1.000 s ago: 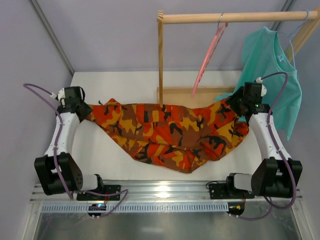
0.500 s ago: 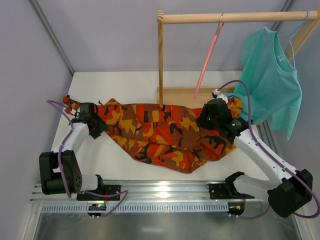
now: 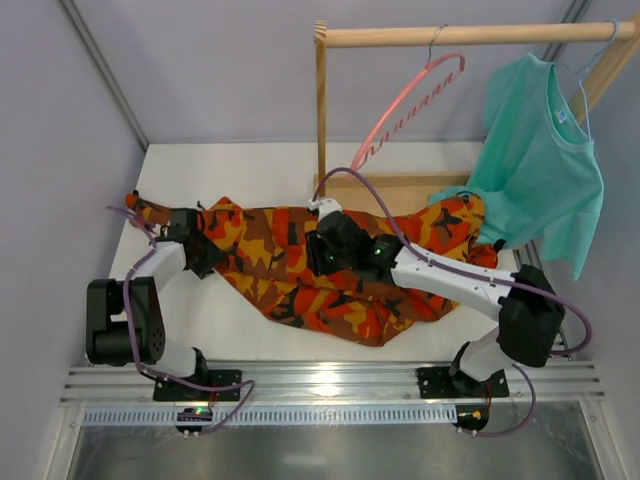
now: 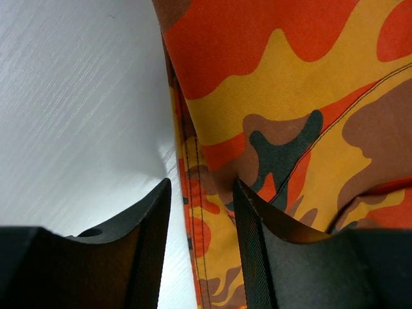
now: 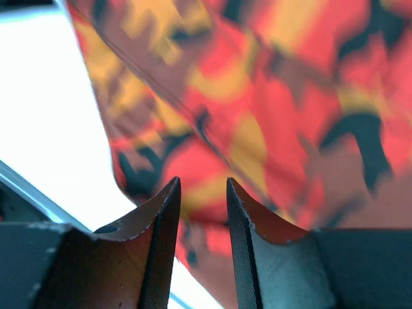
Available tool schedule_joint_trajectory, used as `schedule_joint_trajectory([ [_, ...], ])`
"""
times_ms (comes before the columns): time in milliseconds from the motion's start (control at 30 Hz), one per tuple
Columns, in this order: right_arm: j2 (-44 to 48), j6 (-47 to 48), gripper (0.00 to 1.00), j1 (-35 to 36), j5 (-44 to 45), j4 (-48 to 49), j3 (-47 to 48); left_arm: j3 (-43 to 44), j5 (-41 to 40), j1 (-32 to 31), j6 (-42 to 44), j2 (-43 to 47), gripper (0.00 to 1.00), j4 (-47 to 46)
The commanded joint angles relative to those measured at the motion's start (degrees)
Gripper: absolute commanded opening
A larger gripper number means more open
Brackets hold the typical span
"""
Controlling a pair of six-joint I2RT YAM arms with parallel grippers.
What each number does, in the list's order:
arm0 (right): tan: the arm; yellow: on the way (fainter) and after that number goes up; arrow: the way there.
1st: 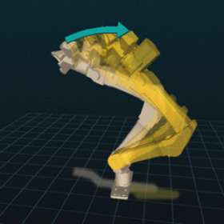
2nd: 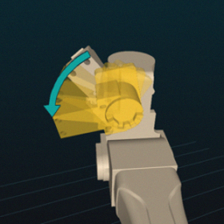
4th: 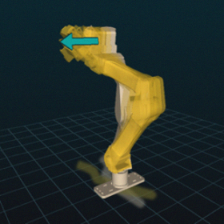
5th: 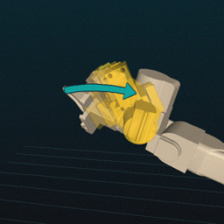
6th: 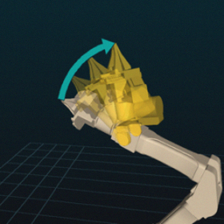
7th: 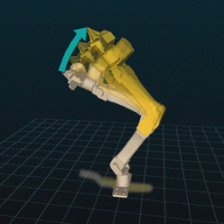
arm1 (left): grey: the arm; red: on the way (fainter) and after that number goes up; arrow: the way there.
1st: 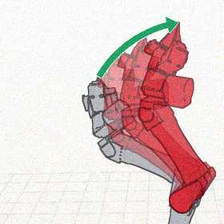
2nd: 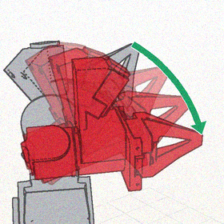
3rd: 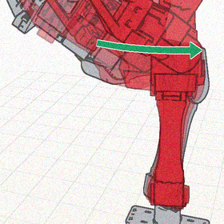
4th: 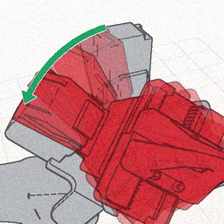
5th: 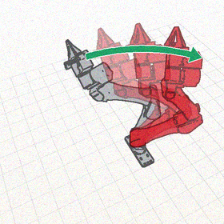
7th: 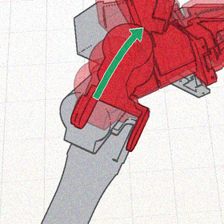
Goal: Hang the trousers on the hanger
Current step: Fold the trousers
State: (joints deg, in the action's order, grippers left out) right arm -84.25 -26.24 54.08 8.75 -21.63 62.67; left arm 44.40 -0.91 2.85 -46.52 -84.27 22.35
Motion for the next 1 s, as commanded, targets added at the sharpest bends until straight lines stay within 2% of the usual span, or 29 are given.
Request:
schedule_joint_trajectory([
  [0,-5.1,8.8,0.38,-0.2,-3.5,9.7,7.7,-1.6,-0.6,-0.7,-0.9,0.2,0.44,-3.2],
  [100,-12.5,13.4,0.40,-0.2,-6.9,11.3,13.9,-2.0,-1.3,-1.0,-0.8,0.3,0.44,-3.1],
  [267,-24.7,15.2,0.40,-0.2,-10.5,8.1,26.8,-3.3,-5.0,-2.1,-1.4,1.9,0.44,-1.8],
  [433,-29.7,14.9,0.41,-0.2,-13.1,10.4,30.3,-4.1,-5.3,-2.1,-1.8,4.4,0.42,-0.6],
  [533,-31.9,15.2,0.42,-0.4,-15.4,9.3,32.6,-3.4,-3.5,-2.1,-1.1,7.4,0.48,1.5],
  [667,-32.6,14.4,0.43,-0.3,-18.9,8.6,31.9,-0.9,-4.8,-2.1,0.3,10.8,0.49,8.1],
  [767,-33.6,14.7,0.45,-0.2,-18.7,12.6,29.9,-6.1,-4.2,-2.1,-0.8,14.4,0.50,4.7],
  [800,-34.3,15.1,0.47,-0.2,-17.6,13.0,30.1,-7.5,-3.6,-2.1,-1.2,15.1,0.50,-0.7],
  [833,-35.8,15.4,0.48,-0.2,-16.2,14.5,30.3,-8.4,-2.8,-2.1,-1.5,15.6,0.51,-2.3],
  [867,-36.6,16.3,0.49,-0.2,-15.9,14.8,30.7,-9.1,-0.8,-2.1,-1.6,15.5,0.54,-3.8],
  [967,-40.4,17.8,0.49,-0.1,-15.4,12.9,34.4,-8.5,4.3,-2.0,-0.9,13.2,0.55,-5.6],
])
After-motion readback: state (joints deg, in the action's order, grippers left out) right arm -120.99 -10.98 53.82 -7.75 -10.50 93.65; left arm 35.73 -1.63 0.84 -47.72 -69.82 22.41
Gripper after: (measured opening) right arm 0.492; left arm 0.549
